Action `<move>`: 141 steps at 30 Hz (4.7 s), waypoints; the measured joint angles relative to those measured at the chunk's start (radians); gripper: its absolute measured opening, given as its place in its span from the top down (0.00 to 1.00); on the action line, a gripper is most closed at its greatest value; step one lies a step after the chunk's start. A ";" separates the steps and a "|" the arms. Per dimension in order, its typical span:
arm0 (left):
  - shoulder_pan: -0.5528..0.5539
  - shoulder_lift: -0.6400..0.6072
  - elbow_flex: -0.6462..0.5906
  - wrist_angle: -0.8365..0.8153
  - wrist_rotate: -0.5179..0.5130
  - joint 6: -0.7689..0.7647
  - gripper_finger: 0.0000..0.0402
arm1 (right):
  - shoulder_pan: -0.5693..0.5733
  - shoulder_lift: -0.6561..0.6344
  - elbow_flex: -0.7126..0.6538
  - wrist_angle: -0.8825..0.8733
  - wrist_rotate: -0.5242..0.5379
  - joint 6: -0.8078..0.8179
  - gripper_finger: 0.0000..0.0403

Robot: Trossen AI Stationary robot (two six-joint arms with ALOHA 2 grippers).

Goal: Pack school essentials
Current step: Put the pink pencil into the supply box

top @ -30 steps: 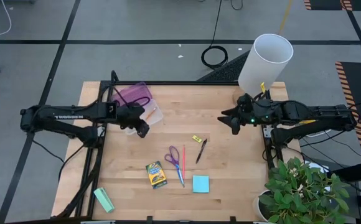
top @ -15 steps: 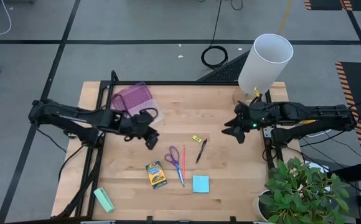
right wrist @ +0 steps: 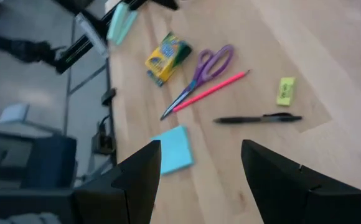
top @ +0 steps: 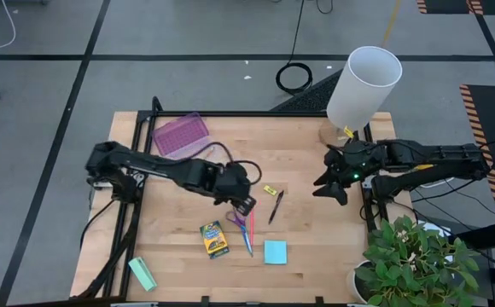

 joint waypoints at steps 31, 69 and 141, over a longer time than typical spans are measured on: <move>-0.060 0.213 0.029 0.241 0.046 -0.229 0.44 | 0.000 -0.146 0.000 -0.141 -0.007 -0.105 0.47; 0.034 0.339 0.029 0.135 0.020 -0.337 0.62 | 0.000 -0.145 0.000 -0.140 -0.007 -0.112 0.47; 0.055 0.456 0.415 -0.114 0.109 -0.053 0.94 | 0.000 -0.142 0.000 -0.141 -0.004 -0.138 0.47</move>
